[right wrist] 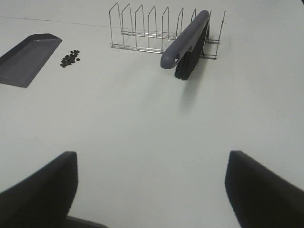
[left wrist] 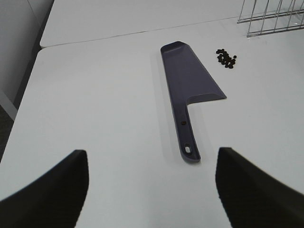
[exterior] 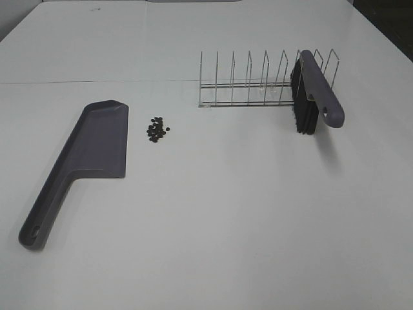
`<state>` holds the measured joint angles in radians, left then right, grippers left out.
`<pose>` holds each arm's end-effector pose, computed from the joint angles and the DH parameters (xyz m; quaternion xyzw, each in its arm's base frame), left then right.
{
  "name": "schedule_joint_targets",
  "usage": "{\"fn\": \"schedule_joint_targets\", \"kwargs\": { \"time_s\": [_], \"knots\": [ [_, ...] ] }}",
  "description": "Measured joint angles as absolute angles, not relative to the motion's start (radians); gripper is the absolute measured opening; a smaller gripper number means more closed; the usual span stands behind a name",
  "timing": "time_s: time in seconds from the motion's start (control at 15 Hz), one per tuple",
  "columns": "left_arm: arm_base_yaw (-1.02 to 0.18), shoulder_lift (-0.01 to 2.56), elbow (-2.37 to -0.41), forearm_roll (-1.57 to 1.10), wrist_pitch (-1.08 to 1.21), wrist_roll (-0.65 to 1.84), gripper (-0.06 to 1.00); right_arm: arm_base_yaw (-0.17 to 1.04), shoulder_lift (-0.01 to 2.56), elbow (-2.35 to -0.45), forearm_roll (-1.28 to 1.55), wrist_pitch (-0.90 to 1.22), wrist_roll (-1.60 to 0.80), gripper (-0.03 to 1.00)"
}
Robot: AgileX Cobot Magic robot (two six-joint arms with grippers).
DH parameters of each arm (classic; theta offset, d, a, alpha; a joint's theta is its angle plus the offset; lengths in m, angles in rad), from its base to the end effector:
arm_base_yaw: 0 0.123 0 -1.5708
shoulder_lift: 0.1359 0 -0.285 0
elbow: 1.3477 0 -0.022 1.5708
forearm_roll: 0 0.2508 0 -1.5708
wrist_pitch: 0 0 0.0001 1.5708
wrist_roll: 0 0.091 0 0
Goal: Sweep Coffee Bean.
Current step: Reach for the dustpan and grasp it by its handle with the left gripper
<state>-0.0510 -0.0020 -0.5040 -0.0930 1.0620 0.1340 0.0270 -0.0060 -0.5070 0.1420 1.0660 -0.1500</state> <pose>-0.0062 -0.0071 0.2786 0.0806 0.8473 -0.0247 0.5244 -0.0076 0.0111 0.2794 -0.0784 0.8455 0.0385 0.5269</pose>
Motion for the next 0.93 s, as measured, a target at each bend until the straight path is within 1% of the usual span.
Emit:
{"fn": "schedule_joint_targets", "kwargs": {
  "time_s": [0.93],
  "knots": [
    [-0.051,-0.002,-0.504,-0.093,1.062,0.134,0.68,0.027,-0.006,-0.507,0.142,1.066,-0.150,0.72]
  ]
}}
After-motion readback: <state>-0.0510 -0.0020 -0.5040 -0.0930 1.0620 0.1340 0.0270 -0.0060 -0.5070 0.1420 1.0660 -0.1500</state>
